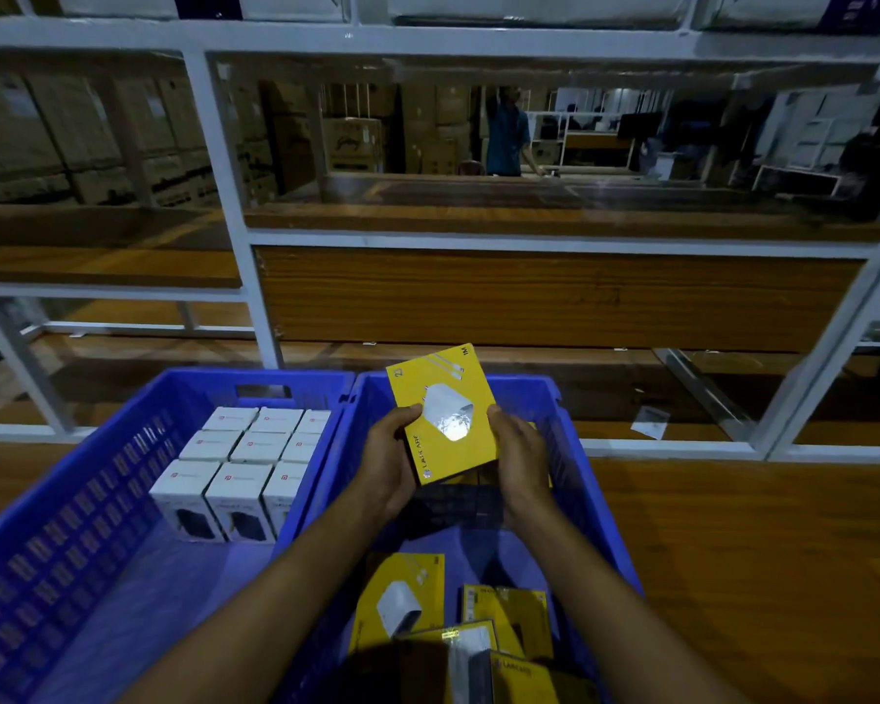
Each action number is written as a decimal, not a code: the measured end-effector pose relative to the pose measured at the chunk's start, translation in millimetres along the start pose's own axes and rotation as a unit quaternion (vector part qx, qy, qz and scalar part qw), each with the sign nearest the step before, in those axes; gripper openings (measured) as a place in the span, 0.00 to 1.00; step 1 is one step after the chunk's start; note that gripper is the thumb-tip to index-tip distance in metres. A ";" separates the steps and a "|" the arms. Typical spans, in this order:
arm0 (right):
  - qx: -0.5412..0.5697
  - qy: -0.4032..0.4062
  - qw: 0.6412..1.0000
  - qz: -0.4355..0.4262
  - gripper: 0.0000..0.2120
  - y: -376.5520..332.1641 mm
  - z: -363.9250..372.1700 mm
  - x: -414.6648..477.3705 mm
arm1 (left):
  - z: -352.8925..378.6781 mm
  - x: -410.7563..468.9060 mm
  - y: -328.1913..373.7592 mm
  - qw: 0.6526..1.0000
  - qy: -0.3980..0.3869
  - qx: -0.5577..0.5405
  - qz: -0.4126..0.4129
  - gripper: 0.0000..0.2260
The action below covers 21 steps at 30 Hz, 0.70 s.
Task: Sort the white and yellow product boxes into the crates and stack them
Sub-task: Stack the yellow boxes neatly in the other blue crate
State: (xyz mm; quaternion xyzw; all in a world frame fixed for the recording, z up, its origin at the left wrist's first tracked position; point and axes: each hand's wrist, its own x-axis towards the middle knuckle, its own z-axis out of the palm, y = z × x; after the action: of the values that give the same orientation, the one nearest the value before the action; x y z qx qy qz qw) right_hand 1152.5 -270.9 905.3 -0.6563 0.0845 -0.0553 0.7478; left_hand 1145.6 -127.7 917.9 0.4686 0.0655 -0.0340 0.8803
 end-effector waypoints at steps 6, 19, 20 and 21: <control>0.039 -0.020 0.999 0.021 0.14 0.3 3.1 -0.9 | 0.2 0.6 -2.4 1.000 0.002 0.018 0.003 0.13; 0.072 0.010 0.997 0.032 0.14 0.9 4.3 -3.5 | -6.3 4.4 -7.9 0.991 -0.024 0.135 0.012 0.09; 0.073 0.011 0.997 0.030 0.14 -0.2 3.2 -2.7 | -7.8 5.8 -7.1 0.991 -0.025 0.133 0.017 0.09; 0.072 0.017 0.997 0.023 0.14 -0.6 1.3 -1.0 | -8.9 6.6 -5.9 0.991 -0.021 0.131 0.023 0.08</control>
State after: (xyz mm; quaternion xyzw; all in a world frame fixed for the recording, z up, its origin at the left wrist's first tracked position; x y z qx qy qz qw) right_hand 1151.7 -269.5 906.1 -0.5977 0.1081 -0.0547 0.7925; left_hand 1150.8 -123.6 907.2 0.5806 0.0309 -0.0319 0.8130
